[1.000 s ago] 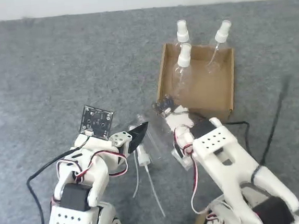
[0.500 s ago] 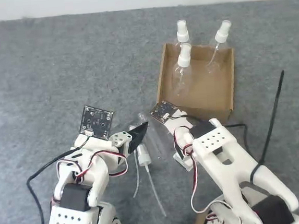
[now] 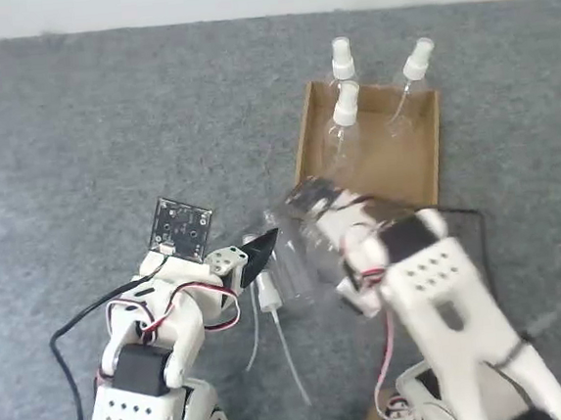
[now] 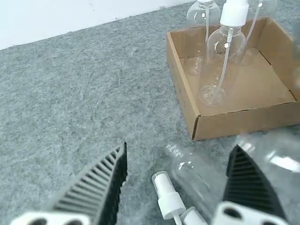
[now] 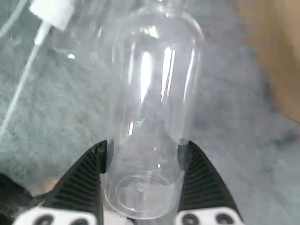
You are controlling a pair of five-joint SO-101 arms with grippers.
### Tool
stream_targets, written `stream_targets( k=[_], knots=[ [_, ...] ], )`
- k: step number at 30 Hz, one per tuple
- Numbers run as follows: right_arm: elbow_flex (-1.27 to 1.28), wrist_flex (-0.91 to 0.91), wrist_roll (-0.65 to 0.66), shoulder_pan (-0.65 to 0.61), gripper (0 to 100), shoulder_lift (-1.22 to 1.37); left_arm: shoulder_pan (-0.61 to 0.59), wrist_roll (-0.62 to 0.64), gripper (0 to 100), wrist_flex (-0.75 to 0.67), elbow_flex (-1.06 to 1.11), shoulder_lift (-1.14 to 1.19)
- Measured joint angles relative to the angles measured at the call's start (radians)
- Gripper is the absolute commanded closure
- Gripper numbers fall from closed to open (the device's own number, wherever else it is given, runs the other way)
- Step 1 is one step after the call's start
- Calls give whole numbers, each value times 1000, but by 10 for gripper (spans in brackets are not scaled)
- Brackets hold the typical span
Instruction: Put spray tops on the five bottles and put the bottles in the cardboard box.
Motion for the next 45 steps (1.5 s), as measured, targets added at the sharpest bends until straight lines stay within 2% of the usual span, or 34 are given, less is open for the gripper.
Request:
stream_targets(
  k=[4, 8, 14, 18, 20, 23, 32, 39, 45],
  knots=[
    [-140, 160, 66, 144, 993, -98, 0, 0, 684, 0, 0, 0],
    [-222, 252, 195, 344, 993, -147, 0, 3, 684, 0, 0, 0],
    [-252, 233, 397, 738, 993, -152, 0, 14, 684, 0, 0, 0],
    [-252, 158, 463, 967, 993, -152, 0, 15, 684, 0, 0, 0],
    [-252, 123, 474, 1037, 993, -138, 0, 15, 684, 0, 0, 0],
    [-252, 66, 477, 1077, 993, -44, 0, 15, 684, 0, 0, 0],
    [-252, -198, 494, 1083, 992, 373, 0, 15, 684, 0, 0, 0],
    [-252, -245, 531, 1083, 991, 517, 0, 15, 684, 0, 0, 0],
    [-252, -313, 529, 1083, 888, 609, 0, 15, 684, 0, 0, 0]
  ],
)
